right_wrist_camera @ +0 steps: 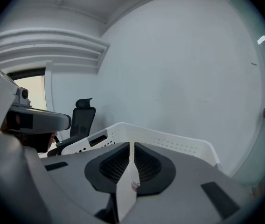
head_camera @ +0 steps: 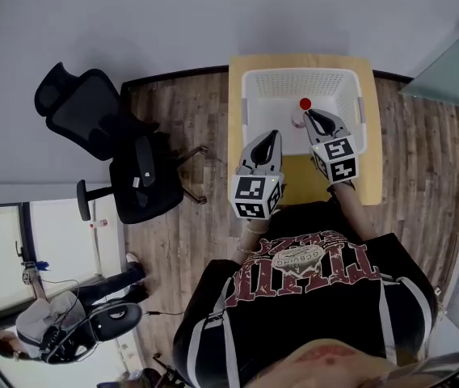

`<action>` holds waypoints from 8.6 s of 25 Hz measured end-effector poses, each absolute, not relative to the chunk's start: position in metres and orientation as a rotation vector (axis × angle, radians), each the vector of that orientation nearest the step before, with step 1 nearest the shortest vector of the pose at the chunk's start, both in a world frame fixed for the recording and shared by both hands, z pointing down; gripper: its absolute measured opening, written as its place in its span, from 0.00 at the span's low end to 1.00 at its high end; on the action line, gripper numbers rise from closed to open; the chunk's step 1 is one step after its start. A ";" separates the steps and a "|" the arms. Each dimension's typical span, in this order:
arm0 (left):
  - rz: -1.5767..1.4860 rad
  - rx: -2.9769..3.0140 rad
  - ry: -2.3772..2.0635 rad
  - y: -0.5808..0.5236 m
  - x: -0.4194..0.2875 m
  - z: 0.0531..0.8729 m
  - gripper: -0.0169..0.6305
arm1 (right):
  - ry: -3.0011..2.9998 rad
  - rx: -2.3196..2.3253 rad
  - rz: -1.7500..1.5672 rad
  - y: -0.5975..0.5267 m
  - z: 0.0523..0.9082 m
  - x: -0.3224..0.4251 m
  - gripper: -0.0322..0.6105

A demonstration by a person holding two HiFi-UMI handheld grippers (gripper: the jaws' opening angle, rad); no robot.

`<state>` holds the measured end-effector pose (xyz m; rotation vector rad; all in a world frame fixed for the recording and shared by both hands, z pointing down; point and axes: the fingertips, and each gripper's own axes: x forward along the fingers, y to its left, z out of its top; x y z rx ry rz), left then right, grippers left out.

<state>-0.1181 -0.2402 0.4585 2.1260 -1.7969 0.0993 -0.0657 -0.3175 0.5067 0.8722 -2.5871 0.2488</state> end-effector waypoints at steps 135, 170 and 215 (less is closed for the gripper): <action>0.002 2.176 -1.632 -0.177 -0.110 0.466 0.10 | -2.777 0.741 -0.010 -0.232 0.365 -0.059 0.31; 0.034 2.217 -1.484 -0.153 -0.087 0.489 0.10 | -2.732 0.851 0.023 -0.175 0.386 -0.030 0.31; 0.155 2.173 -1.477 -0.132 -0.084 0.517 0.10 | -2.517 0.779 0.246 -0.183 0.561 -0.024 0.31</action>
